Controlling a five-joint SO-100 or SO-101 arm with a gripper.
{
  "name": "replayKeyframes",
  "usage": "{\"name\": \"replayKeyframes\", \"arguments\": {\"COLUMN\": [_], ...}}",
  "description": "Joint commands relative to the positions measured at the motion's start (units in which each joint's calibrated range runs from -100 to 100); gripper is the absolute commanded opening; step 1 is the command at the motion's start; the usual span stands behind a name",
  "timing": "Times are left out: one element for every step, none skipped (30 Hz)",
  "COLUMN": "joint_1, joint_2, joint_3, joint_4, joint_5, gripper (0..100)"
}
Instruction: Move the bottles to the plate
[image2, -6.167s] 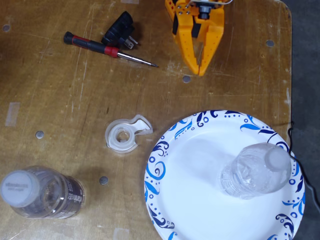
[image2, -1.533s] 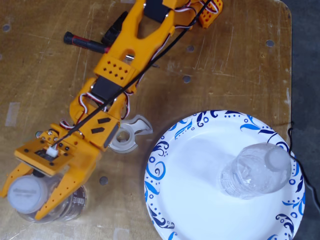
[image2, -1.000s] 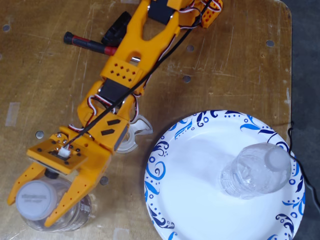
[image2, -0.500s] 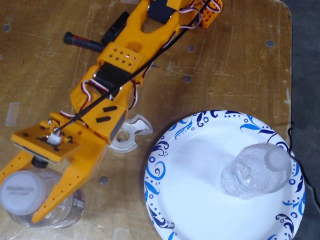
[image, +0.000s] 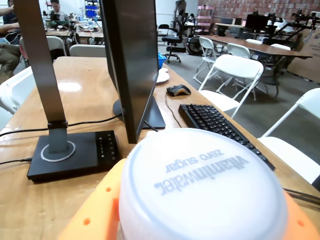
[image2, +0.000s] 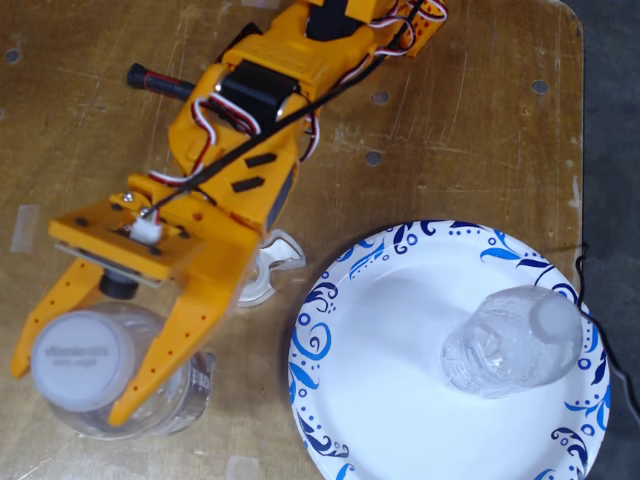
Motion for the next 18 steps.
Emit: {"name": "replayKeyframes", "arguments": {"joint_1": [-0.4,-0.5,-0.6,-1.2,-1.9,-2.3,-2.5,-2.9,-3.0,-3.8,-4.8,-5.7,-6.7,-7.9,-8.9,-10.0,-10.8,-11.6], "joint_2": [-9.6,-12.3,-15.2,-18.0,-20.8,-23.1,-25.3,-27.4,-29.3,-31.1,-32.7,-34.1,-35.4,-36.5,-37.5,-38.6,-39.4,-40.3], "joint_3": [5.6,9.0,12.6,16.2,19.6,22.6,25.4,28.3,31.4,34.5,37.5,40.2,42.8,45.7,48.7,51.7,54.6,57.5], "joint_4": [-0.6,-0.6,-0.7,-0.7,-0.7,-0.8,-1.3,-2.5,-3.9,-5.2,-6.6,-8.5,-10.3,-12.1,-13.8,-15.3,-17.0,-18.7], "joint_5": [-0.3,-0.3,-0.3,-0.3,-0.4,-0.4,-0.4,-0.4,-0.4,-0.4,-0.4,-0.4,-1.0,-2.3,-3.8,-4.7,-5.4,-5.7], "gripper": [13,13,13,13,13,13,13,13,13,13,13,13,13,13,13,13,13,13]}}
